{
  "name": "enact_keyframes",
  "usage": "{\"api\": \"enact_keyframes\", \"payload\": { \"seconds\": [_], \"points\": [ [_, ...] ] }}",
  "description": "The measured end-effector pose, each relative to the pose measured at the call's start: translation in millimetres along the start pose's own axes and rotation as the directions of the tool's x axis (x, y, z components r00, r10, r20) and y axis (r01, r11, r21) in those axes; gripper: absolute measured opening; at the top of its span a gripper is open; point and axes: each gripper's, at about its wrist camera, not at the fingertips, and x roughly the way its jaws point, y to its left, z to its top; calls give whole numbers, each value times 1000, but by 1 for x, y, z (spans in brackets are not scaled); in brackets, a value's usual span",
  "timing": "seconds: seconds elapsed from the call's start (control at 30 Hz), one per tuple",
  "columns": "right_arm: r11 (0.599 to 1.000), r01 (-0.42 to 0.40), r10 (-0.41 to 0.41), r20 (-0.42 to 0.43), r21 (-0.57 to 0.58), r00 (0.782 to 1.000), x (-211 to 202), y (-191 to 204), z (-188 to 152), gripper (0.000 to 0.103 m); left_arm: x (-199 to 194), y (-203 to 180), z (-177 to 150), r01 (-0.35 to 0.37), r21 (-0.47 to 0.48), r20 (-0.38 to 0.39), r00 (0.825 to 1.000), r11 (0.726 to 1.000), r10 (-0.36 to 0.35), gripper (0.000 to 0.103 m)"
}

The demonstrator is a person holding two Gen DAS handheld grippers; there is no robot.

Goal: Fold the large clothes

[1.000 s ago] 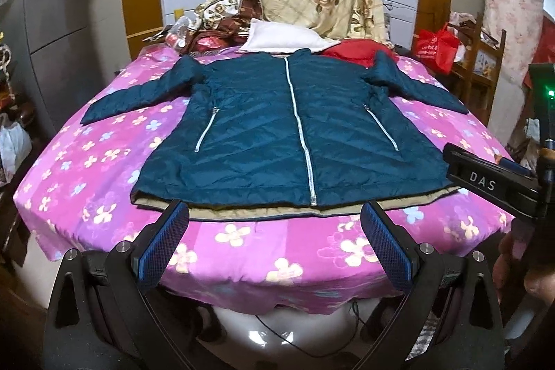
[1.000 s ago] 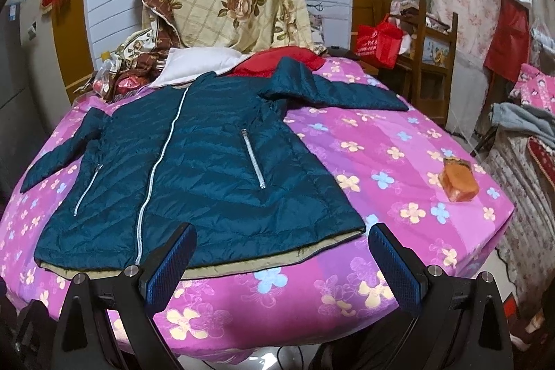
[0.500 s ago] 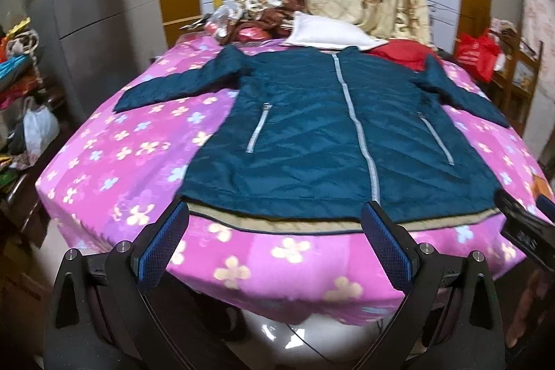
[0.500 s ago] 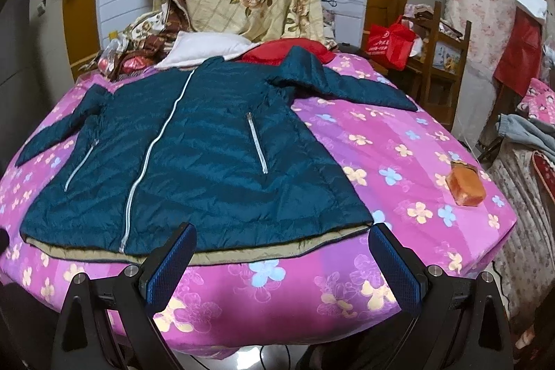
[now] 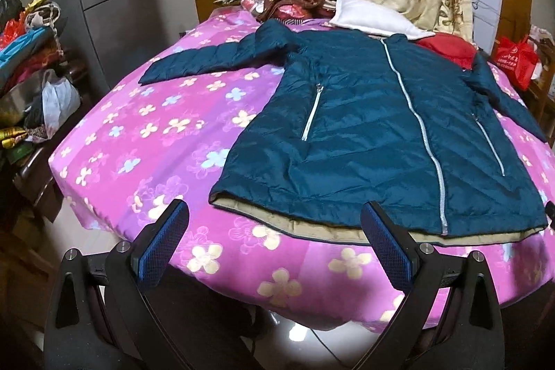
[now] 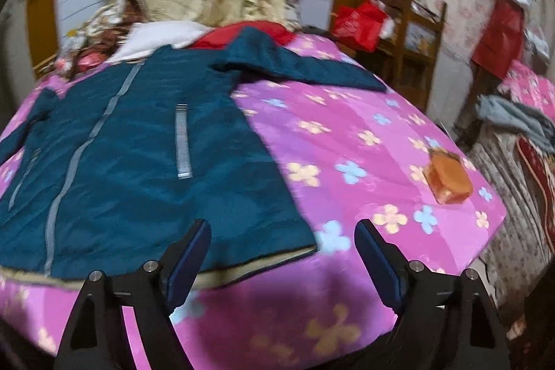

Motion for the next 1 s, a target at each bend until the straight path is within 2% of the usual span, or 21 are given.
{"api": "enact_keyframes", "payload": {
  "seconds": [0.23,0.4,0.5,0.57,0.67,0.83,0.9,0.97,1.0],
  "points": [
    [996,-50,57,-105,67,993,58,-20,14,81,16,4,4,13,1,-31,999,1000,-13,99],
    [987,-132,144,-140,88,980,70,-11,18,54,30,25,11,27,-47,-37,999,999,-29,99],
    [987,-145,155,-153,76,976,69,-4,16,38,43,44,20,21,-82,-14,1000,996,-23,99],
    [986,-158,166,-159,59,973,67,-1,14,24,56,54,27,6,-98,-24,1000,995,-8,99],
    [982,-176,184,-159,64,970,63,-2,12,17,79,68,37,8,-121,-54,998,993,-15,99],
    [979,-194,203,-169,67,964,59,-3,13,13,117,71,45,51,-98,-111,992,994,-62,99],
    [978,-200,209,-173,66,963,58,-4,13,12,128,67,45,78,-93,-150,985,993,-91,91],
    [976,-207,217,-179,71,960,57,-5,12,11,135,60,44,102,-74,-191,975,992,-115,47],
    [974,-214,224,-182,74,957,55,-6,11,11,139,56,43,126,-77,-220,965,989,-140,39]
  ]
}}
